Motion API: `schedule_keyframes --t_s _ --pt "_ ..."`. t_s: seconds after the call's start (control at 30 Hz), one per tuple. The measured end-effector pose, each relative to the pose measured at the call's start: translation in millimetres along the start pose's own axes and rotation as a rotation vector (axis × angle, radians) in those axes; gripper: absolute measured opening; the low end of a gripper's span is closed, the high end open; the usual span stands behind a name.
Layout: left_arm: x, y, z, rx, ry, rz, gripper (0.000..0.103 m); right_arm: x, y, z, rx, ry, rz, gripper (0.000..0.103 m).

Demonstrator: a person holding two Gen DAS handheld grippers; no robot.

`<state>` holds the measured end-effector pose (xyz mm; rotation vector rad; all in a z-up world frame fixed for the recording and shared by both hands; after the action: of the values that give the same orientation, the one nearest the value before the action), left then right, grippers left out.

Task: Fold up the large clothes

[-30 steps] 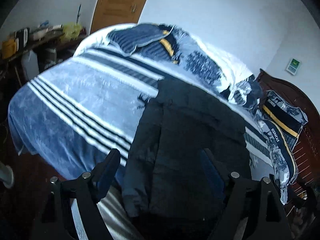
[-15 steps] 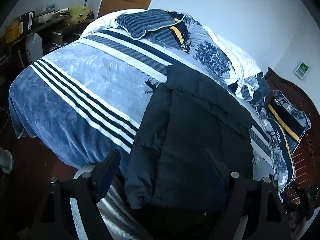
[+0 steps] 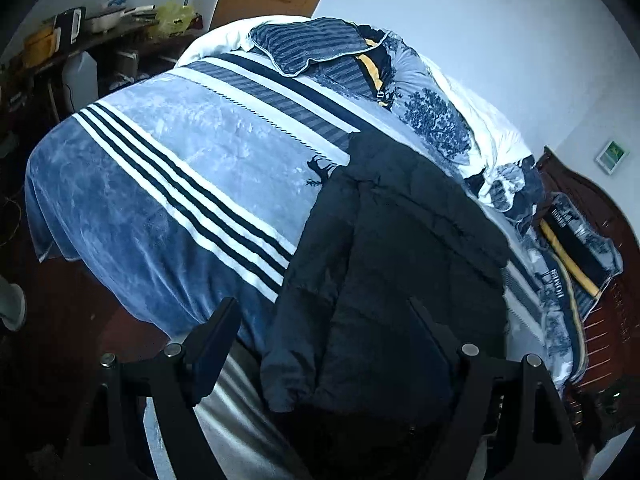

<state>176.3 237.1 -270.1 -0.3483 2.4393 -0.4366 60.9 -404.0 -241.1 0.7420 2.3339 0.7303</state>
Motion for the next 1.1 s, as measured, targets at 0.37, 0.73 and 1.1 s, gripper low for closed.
schedule_keyframes --t_s 0.37,0.73,1.1 --pt "-40.1 -13.5 -39.4 0.007 -0.093 0.026 0.087 -36.1 38.5 -60.1 -0.058 -0.105 -0.078 0.085" --pt "49.9 36.2 124.8 -0.137 0.265 0.039 0.087 8.2 -46.5 55.0 0.014 0.107 0.057 0.083" --pt "87.7 19.3 177.1 -0.137 0.421 0.091 0.056 54.2 -91.2 125.9 0.087 0.314 0.162 0.038"
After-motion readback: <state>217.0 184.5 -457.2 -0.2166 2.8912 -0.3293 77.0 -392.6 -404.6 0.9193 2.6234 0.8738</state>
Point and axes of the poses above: each gripper's, at about its wrist camera, not at the fingertips, and z roughly the way its jaws point, y to its left, x to its underside, the point moved 7 cm from there along z, roughly the way its jaws point
